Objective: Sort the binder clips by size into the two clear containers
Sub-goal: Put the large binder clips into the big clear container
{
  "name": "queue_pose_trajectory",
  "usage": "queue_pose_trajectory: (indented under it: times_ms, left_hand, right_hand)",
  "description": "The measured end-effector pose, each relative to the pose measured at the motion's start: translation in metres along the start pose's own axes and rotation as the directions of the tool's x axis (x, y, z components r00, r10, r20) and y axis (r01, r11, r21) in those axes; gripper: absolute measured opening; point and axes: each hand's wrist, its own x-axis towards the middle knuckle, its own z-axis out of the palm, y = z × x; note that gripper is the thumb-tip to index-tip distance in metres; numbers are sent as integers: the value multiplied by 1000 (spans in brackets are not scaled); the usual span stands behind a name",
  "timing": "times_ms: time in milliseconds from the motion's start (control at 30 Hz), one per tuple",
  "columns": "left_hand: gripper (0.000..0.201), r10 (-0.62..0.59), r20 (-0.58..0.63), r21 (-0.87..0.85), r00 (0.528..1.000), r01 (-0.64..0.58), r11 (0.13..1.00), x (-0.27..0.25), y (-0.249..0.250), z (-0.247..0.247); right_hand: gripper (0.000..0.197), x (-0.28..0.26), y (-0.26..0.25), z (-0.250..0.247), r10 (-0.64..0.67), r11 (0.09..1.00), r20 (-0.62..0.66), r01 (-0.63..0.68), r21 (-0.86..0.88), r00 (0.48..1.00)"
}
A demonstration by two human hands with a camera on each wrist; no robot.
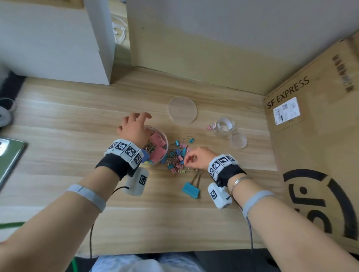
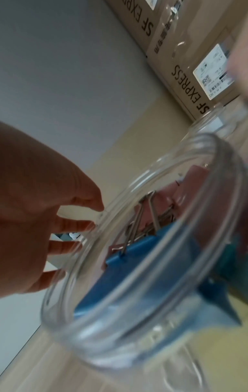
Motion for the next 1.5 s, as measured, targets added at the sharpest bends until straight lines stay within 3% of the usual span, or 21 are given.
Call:
queue_pose_trajectory:
  times_ms: [167,267,367,600,733,800,867,933,1033,1167,1267,1433,1500]
  left_hand:
    - [29,7,128,-31,992,-3,1000,11,-7,10]
    - [29,30,88,15,996,-32,999,11,-10,14]
    - [29,18,95,2,995,-19,1000,12,-11,14]
    - [29,-12,156,-88,988,26,996,14,-13,9]
    - [30,-51,225,-289,973,116,950,14,-17,4]
    - [29,-72,260,-393,963,173,903,14,-22,1]
    - [28,-88,291,-447,953,217,868,13,-28,-2]
    - [27,-94,300,-481,949,236,845,9,-31,-5]
    - [32,-99,322,-428,941,239,871,4,-33,-8]
    - [35,-128,321,-423,938,263,867,2,-37,-11]
    - [36,-157,291,-423,944,274,864,6,-42,-12]
    - [44,-190,351,-524,917,361,772,8,-42,-21]
    - [48,-173,377,-503,910,357,787,9,-41,-26]
  right_hand:
    - [17,-14,41,20,63,988,127,-44,-148,990]
    - [32,-14,44,26,48,971,114,-20,-238,992]
    - [27,-10,43,30,-14,943,137,58,-326,990]
    - [22,-4,38,25,-23,955,96,51,-294,995]
    - [17,-8,28,12,-49,965,114,77,-251,992]
    - [15,-10,21,1,-69,988,56,76,-137,996]
    - [11,-10,9,-15,-62,997,-76,65,44,995]
    - [10,-4,-10,-31,-72,988,-205,97,116,976]
    - [12,12,-51,-44,-151,988,-274,158,3,950]
    - [13,40,-88,-34,-157,976,-212,119,-182,965]
    - [13,47,-100,-28,-110,974,-240,57,-217,965]
    - [17,49,-110,-23,-108,953,-231,35,-300,967]
    - [14,53,-111,-20,-116,961,-249,46,-272,962]
